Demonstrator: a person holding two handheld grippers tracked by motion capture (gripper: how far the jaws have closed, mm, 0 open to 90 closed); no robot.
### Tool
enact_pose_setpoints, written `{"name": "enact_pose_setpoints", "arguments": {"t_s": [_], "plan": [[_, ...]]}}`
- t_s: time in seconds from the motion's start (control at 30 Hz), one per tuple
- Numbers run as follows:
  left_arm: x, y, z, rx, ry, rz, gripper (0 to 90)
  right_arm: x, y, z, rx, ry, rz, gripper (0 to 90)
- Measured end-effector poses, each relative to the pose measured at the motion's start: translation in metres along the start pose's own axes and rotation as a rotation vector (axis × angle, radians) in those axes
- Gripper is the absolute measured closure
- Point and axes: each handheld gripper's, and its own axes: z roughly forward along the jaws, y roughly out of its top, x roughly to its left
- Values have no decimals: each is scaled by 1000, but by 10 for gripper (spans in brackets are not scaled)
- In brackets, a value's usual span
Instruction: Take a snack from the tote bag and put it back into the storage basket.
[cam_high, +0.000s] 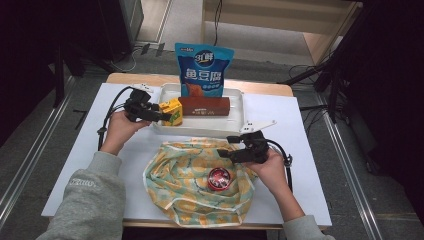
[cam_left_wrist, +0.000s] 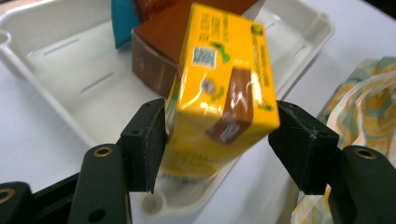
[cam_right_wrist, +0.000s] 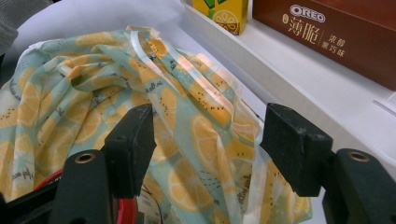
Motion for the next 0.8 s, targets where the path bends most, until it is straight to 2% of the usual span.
{"name": "enact_pose_setpoints", "arguments": {"t_s": [0.37,0.53,0.67,0.7,0.8], "plan": [[-1,-12,-15,-17,2,-26,395,0,4,4,1,11,-10,350],[-3,-17,-22,-23,-7,-56,422,0,7,6,-1,15,-9,350],[-4,-21,-26,-35,-41,-91,515,1,8,10,2,22,-23,349],[-5,-21,-27,-39,-47,-98,561,1,9,10,5,25,-23,350],[-10,-21,-28,-40,-33,-77,648,1,10,12,7,30,-26,350]]}}
